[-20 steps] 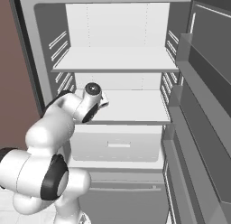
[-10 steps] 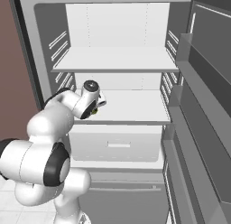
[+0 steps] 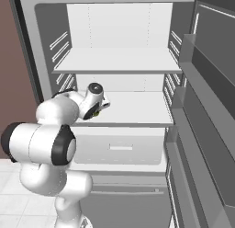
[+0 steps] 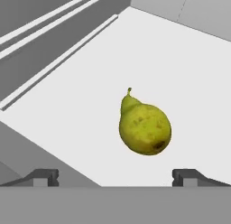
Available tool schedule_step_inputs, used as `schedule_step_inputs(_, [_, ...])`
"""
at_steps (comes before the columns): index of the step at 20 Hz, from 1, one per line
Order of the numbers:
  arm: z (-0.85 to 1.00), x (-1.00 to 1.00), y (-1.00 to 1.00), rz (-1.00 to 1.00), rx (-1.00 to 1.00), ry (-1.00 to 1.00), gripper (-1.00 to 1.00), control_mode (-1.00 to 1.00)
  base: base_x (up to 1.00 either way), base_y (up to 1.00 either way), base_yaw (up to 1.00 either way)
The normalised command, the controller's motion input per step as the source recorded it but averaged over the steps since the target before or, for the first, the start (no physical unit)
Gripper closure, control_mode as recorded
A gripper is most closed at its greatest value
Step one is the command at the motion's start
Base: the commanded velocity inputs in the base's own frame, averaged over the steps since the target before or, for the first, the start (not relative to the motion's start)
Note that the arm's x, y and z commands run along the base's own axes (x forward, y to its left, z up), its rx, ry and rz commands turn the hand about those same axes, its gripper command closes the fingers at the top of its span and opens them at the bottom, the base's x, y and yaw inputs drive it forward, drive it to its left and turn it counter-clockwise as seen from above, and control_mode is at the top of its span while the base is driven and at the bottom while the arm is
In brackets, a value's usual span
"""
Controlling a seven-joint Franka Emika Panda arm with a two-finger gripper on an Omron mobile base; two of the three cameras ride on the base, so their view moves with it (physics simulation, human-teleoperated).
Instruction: Open the fridge, remove the pear, corn, and steak, and place them on any counter.
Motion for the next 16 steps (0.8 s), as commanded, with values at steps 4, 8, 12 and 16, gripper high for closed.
schedule_step_inputs(4, [-0.13, 0.35, 0.0, 0.0, 0.0, 0.0, -1.0, -1.0, 0.0, 0.0, 0.0])
schedule_step_inputs(8, [-0.18, 0.25, 0.0, 0.0, 0.0, 0.0, -1.0, -1.0, 0.0, 0.0, 0.0])
schedule_step_inputs(12, [-0.22, 0.24, 0.0, 0.0, 0.0, 0.03, -1.0, -1.0, 0.0, 0.0, 0.0])
schedule_step_inputs(16, [-0.17, 0.28, 0.02, 0.0, 0.0, 0.02, -1.0, -1.0, 0.0, 0.0, 0.0])
